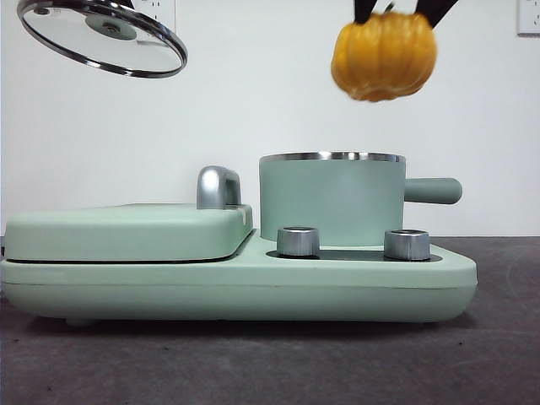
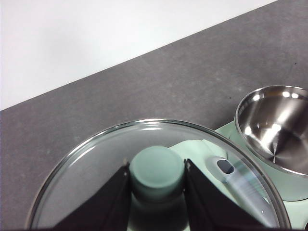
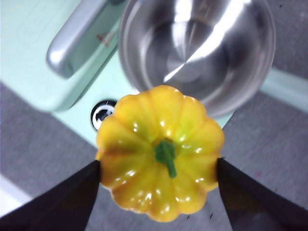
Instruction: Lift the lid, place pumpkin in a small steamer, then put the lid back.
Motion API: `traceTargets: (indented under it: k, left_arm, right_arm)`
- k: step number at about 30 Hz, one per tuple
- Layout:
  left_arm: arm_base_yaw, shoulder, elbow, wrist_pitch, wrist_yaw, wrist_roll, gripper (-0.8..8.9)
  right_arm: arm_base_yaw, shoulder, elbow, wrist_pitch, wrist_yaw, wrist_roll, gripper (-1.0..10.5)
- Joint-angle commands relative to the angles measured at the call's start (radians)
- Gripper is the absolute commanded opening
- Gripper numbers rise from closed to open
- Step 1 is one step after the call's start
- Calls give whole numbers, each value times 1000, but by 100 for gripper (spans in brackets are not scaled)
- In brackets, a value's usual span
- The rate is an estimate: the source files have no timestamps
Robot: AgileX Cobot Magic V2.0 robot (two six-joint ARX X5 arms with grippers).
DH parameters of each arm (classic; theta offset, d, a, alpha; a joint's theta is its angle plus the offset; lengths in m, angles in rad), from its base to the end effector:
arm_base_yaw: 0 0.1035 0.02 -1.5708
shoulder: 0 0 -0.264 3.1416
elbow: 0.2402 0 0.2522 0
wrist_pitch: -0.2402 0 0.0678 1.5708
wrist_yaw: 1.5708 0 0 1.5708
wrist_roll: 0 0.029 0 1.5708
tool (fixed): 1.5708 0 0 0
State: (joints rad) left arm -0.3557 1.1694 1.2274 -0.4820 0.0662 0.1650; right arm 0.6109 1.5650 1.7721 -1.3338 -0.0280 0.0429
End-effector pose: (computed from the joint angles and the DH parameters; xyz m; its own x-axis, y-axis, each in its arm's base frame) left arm 0.2300 -0.0875 0.3808 0.8295 -0.3787 -0.4105 0.4619 0.8784 0.1229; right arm 0.2350 0.1655 0.3892 0.3357 0.2693 -0.9026 -0.5510 0.8334 0.0437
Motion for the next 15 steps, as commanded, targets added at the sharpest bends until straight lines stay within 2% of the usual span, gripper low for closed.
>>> traceTargets:
  k: [1,15]
  left_arm:
    - [-4,-8,19,32,1,2,10]
    - [-4,-8,19,33,1,2,10]
  right_arm:
    - [-6,76,68,12,3,-35,325]
    - [-51,355,240,106,8,-72,325]
